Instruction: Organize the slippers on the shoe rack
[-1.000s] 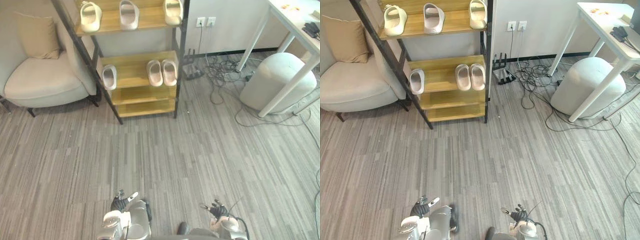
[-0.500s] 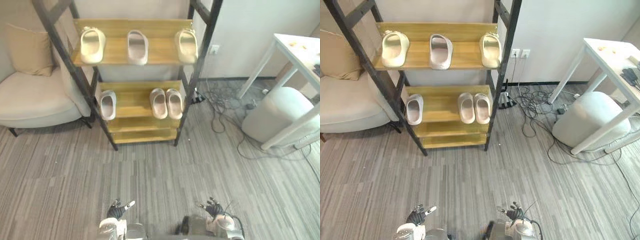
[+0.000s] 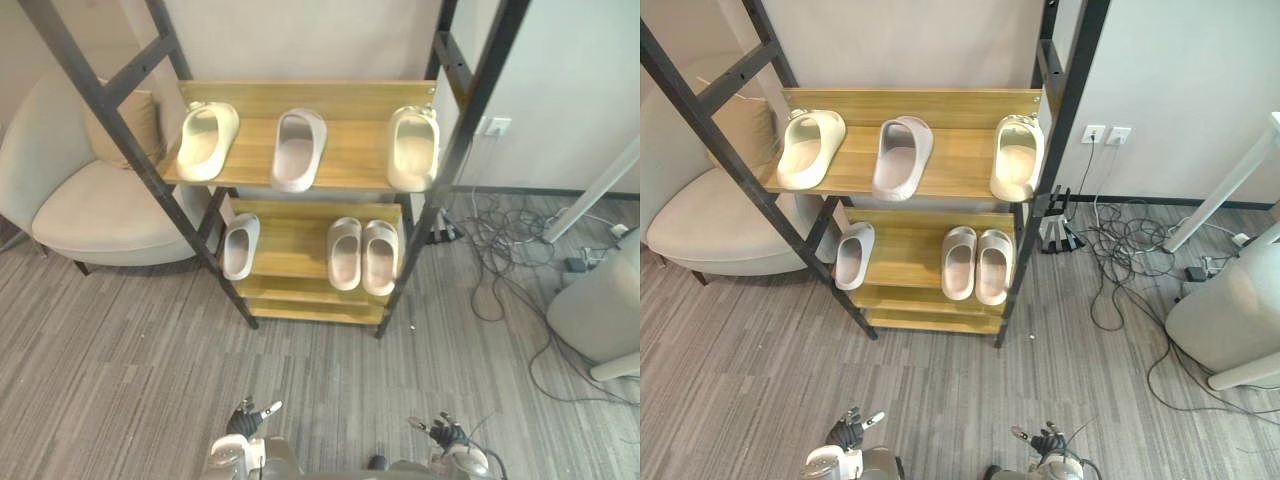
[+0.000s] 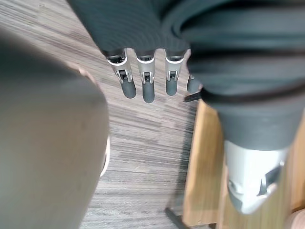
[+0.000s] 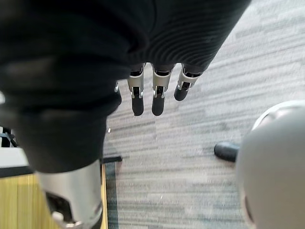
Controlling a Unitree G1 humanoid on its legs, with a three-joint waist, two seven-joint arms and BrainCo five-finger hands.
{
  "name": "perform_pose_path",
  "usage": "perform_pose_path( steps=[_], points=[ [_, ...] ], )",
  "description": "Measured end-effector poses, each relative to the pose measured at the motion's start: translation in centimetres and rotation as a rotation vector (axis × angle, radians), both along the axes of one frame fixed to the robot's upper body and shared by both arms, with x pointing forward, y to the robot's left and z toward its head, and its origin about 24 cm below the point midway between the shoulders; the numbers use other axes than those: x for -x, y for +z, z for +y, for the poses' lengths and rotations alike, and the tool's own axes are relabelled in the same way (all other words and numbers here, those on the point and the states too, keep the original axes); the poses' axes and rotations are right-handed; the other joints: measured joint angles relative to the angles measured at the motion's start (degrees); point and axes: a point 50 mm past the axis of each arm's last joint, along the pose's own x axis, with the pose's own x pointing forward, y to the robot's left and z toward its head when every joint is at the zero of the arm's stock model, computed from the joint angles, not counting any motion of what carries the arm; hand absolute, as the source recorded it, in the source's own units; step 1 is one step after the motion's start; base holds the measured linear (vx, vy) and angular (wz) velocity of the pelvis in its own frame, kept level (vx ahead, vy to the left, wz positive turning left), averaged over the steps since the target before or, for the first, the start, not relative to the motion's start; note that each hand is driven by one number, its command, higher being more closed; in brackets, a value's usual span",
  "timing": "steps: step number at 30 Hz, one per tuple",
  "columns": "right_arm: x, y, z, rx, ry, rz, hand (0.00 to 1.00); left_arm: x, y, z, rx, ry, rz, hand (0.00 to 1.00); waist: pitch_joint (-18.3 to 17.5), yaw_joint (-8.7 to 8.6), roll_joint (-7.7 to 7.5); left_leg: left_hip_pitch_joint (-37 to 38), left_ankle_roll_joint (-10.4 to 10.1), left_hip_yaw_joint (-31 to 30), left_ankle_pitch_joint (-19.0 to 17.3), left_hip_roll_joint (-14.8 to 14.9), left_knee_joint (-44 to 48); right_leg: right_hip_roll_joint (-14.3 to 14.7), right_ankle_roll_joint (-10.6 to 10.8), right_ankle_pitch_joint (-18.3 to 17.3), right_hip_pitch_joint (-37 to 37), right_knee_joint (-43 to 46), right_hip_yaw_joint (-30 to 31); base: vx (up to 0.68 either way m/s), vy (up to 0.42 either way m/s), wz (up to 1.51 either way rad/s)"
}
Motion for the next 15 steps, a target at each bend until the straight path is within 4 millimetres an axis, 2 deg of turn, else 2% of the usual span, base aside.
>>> perform_pose_path(
  steps=[1,2,3,5,8,9,10,12,13,14,15],
  points=[
    [0.2,0.0,-0.3,0.008,-0.012,0.003,0.0,0.0,0.0,-0.1,0.002,-0.003,0.001,0.0,-0.2,-0.04,0.39,-0.1,-0.1,-1.7,8.0,-1.0,-8.0,-0.3,2.4,-0.9,1.0,0.0,-0.6,0.23,0.279,0.41],
    [0.4,-0.2,0.3,-0.006,-0.012,0.015,0.0,-0.1,0.1,0.7,-0.023,-0.009,0.0,0.0,-0.4,-0.05,-1.9,1.5,0.1,-2.1,8.4,-4.3,-9.7,-2.5,4.1,-0.8,1.7,-0.6,-0.9,0.23,0.264,0.42],
    [0.6,-0.3,0.7,-0.015,-0.01,0.018,0.0,-0.1,0.1,1.0,-0.033,-0.011,0.0,0.0,-0.6,-0.04,-2.63,1.6,0.3,-2.2,8.4,-5.0,-10.5,-3.0,4.2,-0.8,1.6,-0.8,-1.0,0.22,0.21,0.4],
    [0.1,-0.3,2.2,-0.05,0.002,0.006,0.0,-0.4,0.4,2.1,-0.065,-0.026,-0.001,0.0,-0.8,0.44,-5.46,1.1,1.1,-2.5,8.0,-7.2,-9.5,-4.5,4.8,-0.5,2.6,-2.1,-1.2,0.15,0.103,0.25],
    [-0.1,-0.3,2.3,-0.051,0.001,-0.005,0.0,-0.2,0.3,2.1,-0.068,-0.035,0.012,0.0,-0.9,0.4,-5.24,2.6,2.0,-2.9,6.7,-8.4,-8.8,-5.9,6.0,-0.3,3.6,-0.4,-1.0,0.1,0.108,0.06],
    [-0.1,-0.2,1.9,-0.042,0.001,-0.005,0.0,-0.1,0.1,1.6,-0.053,-0.039,0.019,0.0,-0.6,0.42,-4.28,3.8,2.2,-3.1,4.3,-8.4,-8.7,-6.5,7.3,-1.3,2.6,3.7,-0.4,0.05,0.159,-0.31],
    [-0.3,-0.1,1.6,-0.035,0.004,-0.01,0.0,0.1,-0.1,1.0,-0.035,-0.04,0.029,0.0,-0.4,0.44,-3.37,4.9,2.8,-2.6,2.9,-8.4,-8.9,-8.4,8.3,-2.8,-1.1,13.0,1.7,0.03,0.17,-0.38],
    [-0.6,0.1,1.2,-0.023,0.006,-0.018,0.0,0.3,-0.2,0.8,-0.037,-0.058,0.037,0.0,-0.4,0.27,-3.02,6.8,3.2,-0.9,2.9,-9.0,-9.7,-11.7,7.8,-2.6,-8.3,26.8,5.5,0.02,0.132,-0.32],
    [-0.4,0.0,1.1,-0.021,0.006,-0.012,0.0,0.3,-0.2,1.1,-0.051,-0.076,0.04,0.0,-0.4,-0.41,-4.42,8.1,3.6,-0.4,2.7,-10.1,-9.9,-14.0,5.9,-2.1,-10.8,33.6,6.5,0.05,0.087,-0.12],
    [0.0,-0.2,1.4,-0.029,0.012,0.001,0.0,0.5,-0.1,1.7,-0.066,-0.076,0.047,0.0,-0.6,-0.66,-4.99,9.0,3.7,-0.3,2.6,-10.3,-10.8,-14.1,4.3,-3.7,-11.0,34.1,6.3,0.05,0.039,-0.02],
    [0.0,-0.2,1.5,-0.03,0.015,0.001,0.0,0.5,-0.1,1.8,-0.069,-0.076,0.048,0.0,-0.7,-0.65,-5.2,9.2,3.7,-0.4,2.7,-10.3,-11.2,-13.9,4.3,-4.4,-11.0,33.8,6.1,0.06,-0.023,-0.05]
  ],
)
